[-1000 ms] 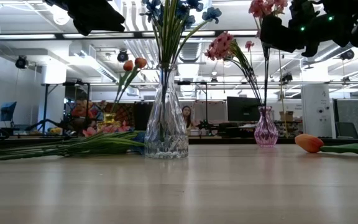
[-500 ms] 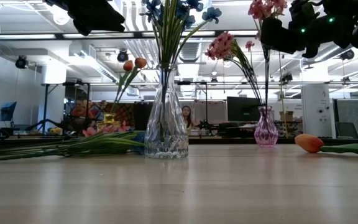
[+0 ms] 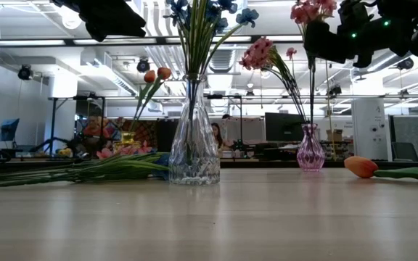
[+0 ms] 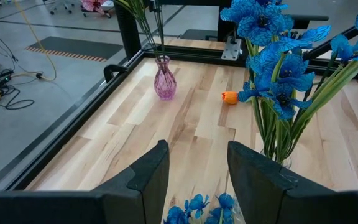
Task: Sort flowers into vase by color
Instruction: Put the right pink flowers into the pink vase, then put the blue flowers into the transparent vase
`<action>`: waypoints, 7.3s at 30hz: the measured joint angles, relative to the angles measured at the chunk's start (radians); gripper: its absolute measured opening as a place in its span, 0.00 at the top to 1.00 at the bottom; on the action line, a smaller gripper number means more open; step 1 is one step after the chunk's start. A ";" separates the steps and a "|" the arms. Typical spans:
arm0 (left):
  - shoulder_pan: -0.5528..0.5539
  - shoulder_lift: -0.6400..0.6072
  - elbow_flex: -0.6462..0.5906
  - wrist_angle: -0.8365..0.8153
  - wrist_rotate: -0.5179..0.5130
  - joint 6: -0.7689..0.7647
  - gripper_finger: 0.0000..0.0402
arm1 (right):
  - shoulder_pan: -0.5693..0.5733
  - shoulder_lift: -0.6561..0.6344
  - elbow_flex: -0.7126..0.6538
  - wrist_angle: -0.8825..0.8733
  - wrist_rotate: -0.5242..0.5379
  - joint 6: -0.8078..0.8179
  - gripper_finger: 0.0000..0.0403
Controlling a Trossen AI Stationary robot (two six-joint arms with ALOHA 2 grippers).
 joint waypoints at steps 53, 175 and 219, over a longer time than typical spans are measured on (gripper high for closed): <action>0.000 0.000 0.000 -0.001 0.000 0.000 0.64 | 0.107 -0.141 0.126 -0.444 0.082 0.154 0.54; -0.353 0.787 0.071 -0.384 -0.080 -0.833 0.51 | 0.699 0.181 0.327 -1.460 -0.836 1.184 0.54; -0.419 0.445 0.069 -0.635 -0.148 -1.001 1.00 | 0.699 0.181 0.327 -1.457 -0.808 1.153 0.54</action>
